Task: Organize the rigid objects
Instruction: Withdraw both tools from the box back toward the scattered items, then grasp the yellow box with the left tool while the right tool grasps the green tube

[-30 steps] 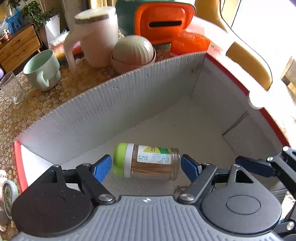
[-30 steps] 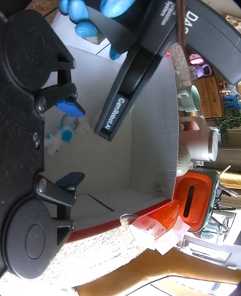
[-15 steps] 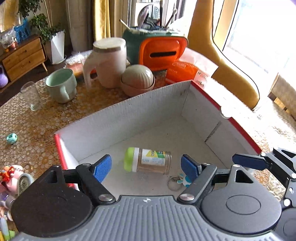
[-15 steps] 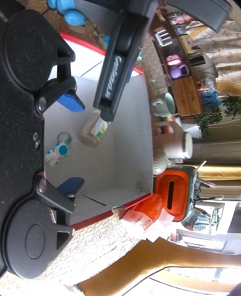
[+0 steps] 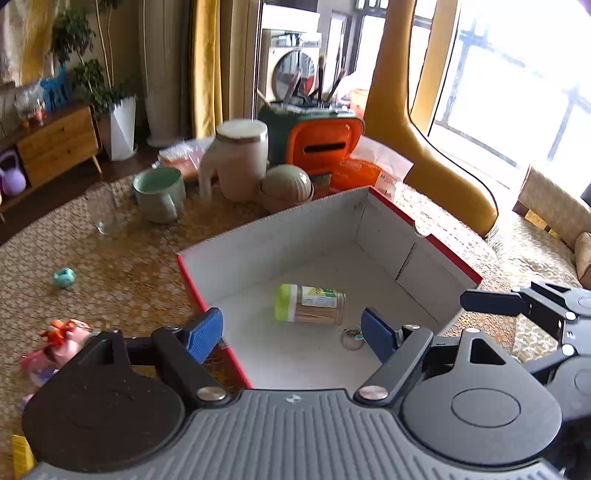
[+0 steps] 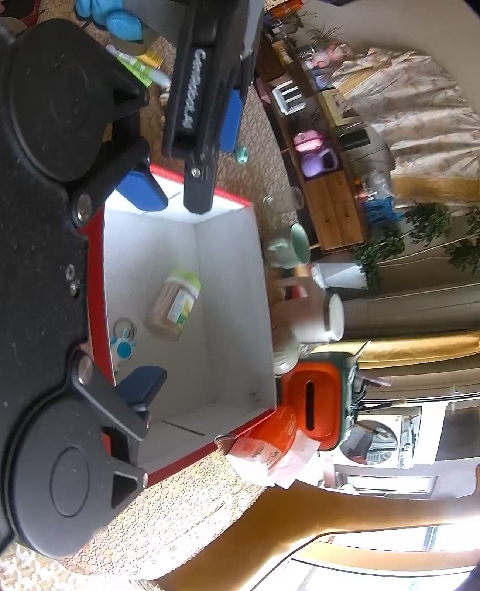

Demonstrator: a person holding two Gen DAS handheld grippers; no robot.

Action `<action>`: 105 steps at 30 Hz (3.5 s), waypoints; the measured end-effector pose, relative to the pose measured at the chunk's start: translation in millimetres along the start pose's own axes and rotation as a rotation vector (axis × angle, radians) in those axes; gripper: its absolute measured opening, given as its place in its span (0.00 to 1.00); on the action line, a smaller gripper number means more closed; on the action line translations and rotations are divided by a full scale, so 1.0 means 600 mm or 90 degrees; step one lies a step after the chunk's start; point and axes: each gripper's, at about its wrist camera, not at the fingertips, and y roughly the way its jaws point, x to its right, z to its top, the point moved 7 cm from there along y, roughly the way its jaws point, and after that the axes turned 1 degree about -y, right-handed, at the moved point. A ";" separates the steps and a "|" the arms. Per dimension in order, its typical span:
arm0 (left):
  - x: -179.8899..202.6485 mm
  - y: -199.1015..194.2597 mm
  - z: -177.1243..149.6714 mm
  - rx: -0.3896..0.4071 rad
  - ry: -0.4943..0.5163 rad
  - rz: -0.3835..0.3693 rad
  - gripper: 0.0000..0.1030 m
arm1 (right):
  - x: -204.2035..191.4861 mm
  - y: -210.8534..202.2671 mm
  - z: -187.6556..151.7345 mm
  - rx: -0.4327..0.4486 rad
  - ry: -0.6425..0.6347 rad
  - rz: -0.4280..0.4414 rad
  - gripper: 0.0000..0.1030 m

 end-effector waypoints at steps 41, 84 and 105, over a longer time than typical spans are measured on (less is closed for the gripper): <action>-0.350 -0.237 -0.196 0.098 -0.097 0.115 1.00 | -0.334 0.027 -0.047 0.015 -0.102 0.145 0.98; -0.542 -0.081 -0.334 0.007 -0.210 0.177 0.99 | -0.548 0.223 -0.163 -0.116 -0.265 0.162 0.82; -0.547 -0.051 -0.341 -0.003 -0.167 0.200 0.59 | -0.567 0.259 -0.170 -0.093 -0.279 0.162 0.60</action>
